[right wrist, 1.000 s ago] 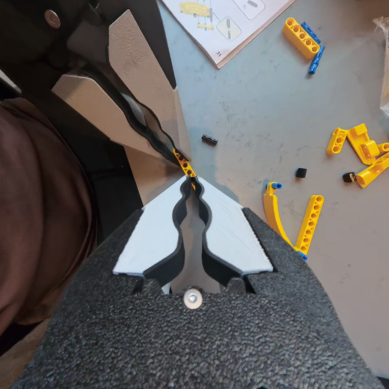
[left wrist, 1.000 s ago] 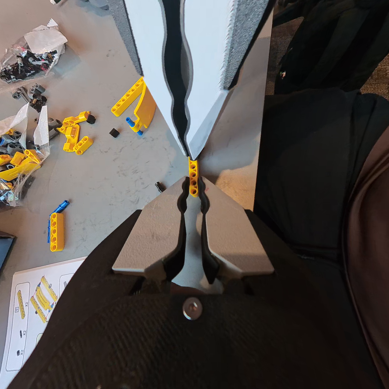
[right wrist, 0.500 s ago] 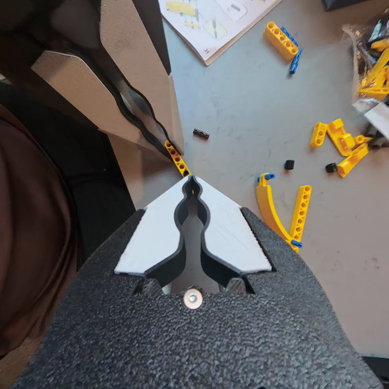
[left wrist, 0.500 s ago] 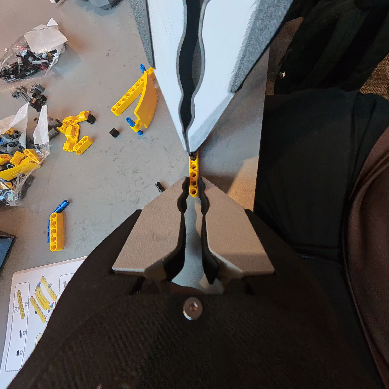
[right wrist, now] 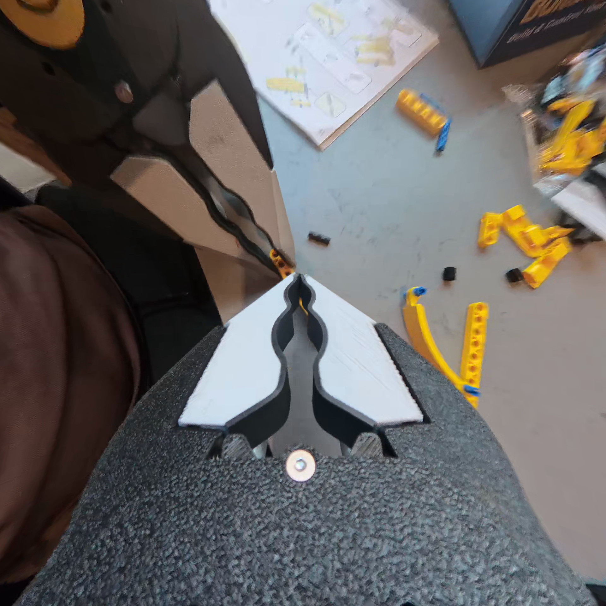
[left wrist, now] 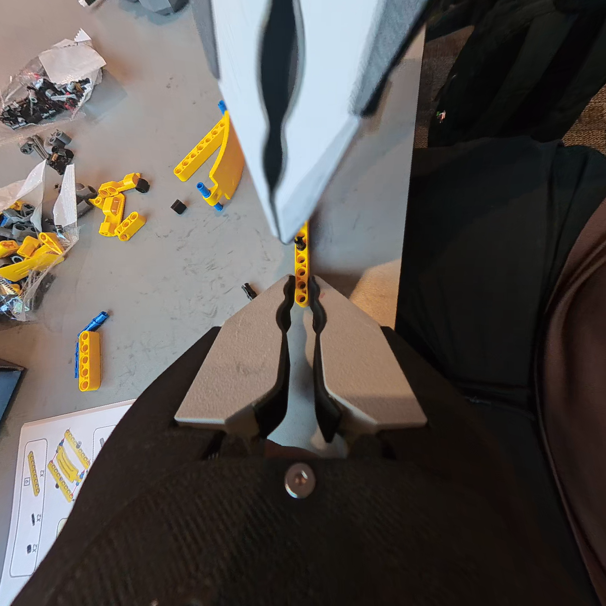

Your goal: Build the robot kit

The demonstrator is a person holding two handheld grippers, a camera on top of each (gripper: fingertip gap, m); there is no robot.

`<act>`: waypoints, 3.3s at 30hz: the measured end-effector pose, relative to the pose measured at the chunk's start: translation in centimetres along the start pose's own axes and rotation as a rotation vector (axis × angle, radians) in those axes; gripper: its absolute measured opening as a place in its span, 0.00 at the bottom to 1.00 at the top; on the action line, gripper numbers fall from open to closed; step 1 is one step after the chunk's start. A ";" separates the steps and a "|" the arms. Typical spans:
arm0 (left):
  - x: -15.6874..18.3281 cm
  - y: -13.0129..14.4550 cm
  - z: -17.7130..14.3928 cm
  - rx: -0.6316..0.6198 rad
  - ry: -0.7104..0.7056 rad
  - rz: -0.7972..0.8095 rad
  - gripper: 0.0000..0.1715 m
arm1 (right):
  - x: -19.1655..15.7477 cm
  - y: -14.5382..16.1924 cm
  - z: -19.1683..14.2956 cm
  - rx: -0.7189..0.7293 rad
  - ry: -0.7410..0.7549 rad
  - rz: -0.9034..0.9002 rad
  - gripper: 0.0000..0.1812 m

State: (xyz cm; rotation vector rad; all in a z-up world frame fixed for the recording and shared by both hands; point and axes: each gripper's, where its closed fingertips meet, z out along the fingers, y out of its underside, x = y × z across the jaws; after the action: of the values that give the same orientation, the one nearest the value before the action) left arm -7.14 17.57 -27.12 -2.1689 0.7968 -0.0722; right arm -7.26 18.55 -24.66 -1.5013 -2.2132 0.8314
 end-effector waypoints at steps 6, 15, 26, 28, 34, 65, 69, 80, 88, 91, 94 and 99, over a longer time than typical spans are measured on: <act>0.0 0.0 0.0 0.000 -0.002 0.001 0.03 | 0.2 -0.1 -0.1 0.081 -0.013 0.040 0.00; 0.0 0.0 0.0 0.000 -0.024 0.026 0.03 | 0.9 -1.5 -0.7 0.384 0.039 -0.030 0.09; 0.0 0.0 0.0 0.001 -0.005 0.005 0.03 | 0.0 -0.7 -0.8 0.368 -0.066 -0.057 0.11; 0.0 0.0 0.0 0.001 0.000 0.000 0.03 | 0.0 -0.7 -0.9 0.376 -0.065 -0.061 0.11; 0.0 -0.1 0.1 0.004 0.047 -0.037 0.03 | 0.2 0.5 0.0 0.287 -0.011 -0.112 0.01; 0.0 -0.4 0.3 0.007 0.006 0.026 0.03 | 0.2 2.3 1.3 0.141 -0.032 -0.114 0.06; 0.0 -0.3 0.3 0.006 0.009 0.021 0.03 | 0.3 2.4 1.3 0.139 -0.041 -0.103 0.06; -0.1 -0.3 0.2 0.007 0.005 0.015 0.05 | 0.6 2.8 0.9 0.137 -0.052 -0.082 0.06; -2.9 -1.6 -2.0 0.187 -0.033 -0.091 0.17 | 0.3 1.8 -0.7 0.257 -0.085 -0.076 0.08; -3.3 -1.3 -2.1 0.181 -0.035 -0.079 0.17 | 1.6 0.8 -2.1 0.368 -0.052 -0.010 0.08; -2.5 -1.3 -1.9 0.171 -0.001 -0.041 0.17 | 4.5 -0.3 -4.1 0.504 0.070 0.079 0.06; -1.9 -0.8 -1.3 0.123 0.013 -0.003 0.16 | 9.2 -0.1 -3.9 0.402 0.237 0.216 0.04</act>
State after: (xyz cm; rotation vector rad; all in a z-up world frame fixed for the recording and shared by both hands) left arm -8.67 18.17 -25.28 -2.0557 0.7765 -0.1333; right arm -8.59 28.10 -22.01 -1.5563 -1.6191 1.0306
